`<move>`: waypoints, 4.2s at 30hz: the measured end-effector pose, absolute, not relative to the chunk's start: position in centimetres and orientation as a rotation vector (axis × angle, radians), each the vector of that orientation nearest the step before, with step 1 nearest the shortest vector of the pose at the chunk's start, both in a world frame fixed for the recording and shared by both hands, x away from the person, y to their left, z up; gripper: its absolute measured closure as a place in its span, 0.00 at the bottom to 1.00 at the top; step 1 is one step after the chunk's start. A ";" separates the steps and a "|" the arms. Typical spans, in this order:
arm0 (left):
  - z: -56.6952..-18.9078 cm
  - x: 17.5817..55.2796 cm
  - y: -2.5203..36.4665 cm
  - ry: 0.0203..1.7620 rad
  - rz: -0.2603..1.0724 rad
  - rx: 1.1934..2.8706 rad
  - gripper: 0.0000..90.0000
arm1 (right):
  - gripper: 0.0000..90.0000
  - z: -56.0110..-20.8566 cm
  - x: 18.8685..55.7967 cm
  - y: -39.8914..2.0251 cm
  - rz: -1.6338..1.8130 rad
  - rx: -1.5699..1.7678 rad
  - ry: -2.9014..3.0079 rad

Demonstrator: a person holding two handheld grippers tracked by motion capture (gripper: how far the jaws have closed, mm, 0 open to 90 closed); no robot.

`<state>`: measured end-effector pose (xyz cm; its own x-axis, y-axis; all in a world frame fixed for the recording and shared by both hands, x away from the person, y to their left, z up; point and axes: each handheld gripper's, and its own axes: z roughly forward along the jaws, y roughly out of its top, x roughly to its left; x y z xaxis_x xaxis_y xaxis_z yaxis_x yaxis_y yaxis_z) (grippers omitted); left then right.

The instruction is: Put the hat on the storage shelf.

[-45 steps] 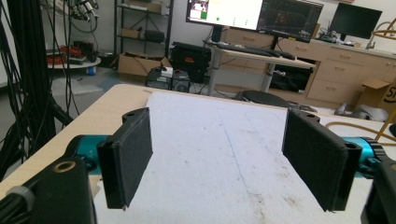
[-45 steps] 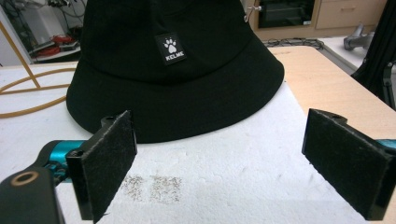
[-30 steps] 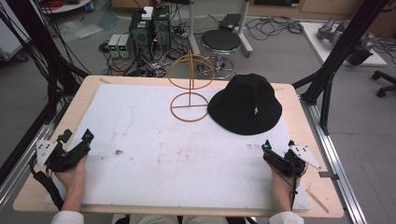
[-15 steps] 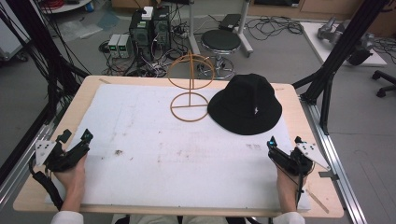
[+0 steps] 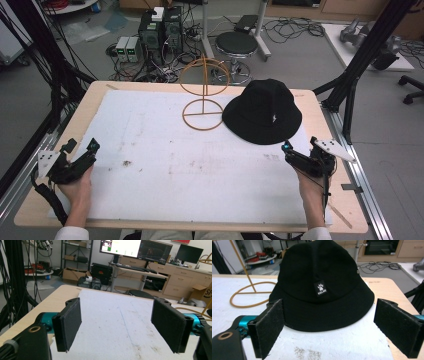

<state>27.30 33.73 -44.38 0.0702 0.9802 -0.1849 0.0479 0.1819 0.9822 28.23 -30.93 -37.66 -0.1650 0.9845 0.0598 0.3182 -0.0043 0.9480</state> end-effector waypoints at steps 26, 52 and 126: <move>-44.2 26.5 33.7 1.277 1.010 1.111 0.27 | 0.10 -37.4 34.5 -26.9 1.188 1.299 1.583; -44.2 26.7 33.4 1.269 1.000 1.110 0.27 | 0.11 -38.9 41.7 -26.6 1.199 1.296 1.490; -44.5 27.9 32.1 1.243 0.927 1.129 0.29 | 0.96 -35.3 42.2 -26.3 1.185 1.369 1.366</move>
